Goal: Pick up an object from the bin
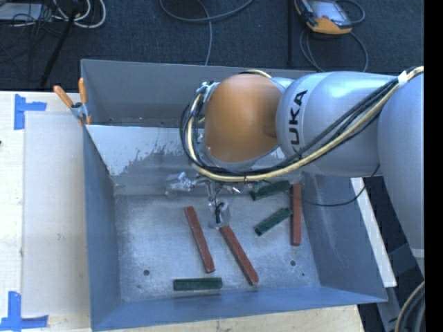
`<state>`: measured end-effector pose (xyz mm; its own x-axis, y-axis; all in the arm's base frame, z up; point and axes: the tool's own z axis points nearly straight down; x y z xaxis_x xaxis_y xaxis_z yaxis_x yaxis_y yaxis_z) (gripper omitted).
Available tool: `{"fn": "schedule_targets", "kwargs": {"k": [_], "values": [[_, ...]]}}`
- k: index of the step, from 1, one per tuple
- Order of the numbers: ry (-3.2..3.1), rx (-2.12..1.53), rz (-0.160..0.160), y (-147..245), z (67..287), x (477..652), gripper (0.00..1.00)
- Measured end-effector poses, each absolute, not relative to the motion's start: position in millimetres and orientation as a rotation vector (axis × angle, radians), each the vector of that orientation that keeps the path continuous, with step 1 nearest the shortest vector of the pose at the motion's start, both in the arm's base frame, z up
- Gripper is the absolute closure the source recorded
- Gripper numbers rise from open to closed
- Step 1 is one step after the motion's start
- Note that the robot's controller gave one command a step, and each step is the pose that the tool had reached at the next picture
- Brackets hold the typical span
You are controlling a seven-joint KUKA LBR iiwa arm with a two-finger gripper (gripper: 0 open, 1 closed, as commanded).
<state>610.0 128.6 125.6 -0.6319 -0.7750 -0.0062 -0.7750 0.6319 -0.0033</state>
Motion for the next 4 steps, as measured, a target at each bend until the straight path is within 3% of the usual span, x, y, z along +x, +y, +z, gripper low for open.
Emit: {"fn": "schedule_targets", "kwargs": {"k": [1, 2, 3, 4], "values": [[2.404, -2.025, 0.005, 134, 68, 617.7, 0.0], [2.409, -2.016, 0.005, 133, 69, 618.6, 1.0], [2.37, -2.064, 0.002, 83, 70, 594.3, 1.0], [2.37, -2.062, 0.005, 85, 69, 594.8, 0.0]]}}
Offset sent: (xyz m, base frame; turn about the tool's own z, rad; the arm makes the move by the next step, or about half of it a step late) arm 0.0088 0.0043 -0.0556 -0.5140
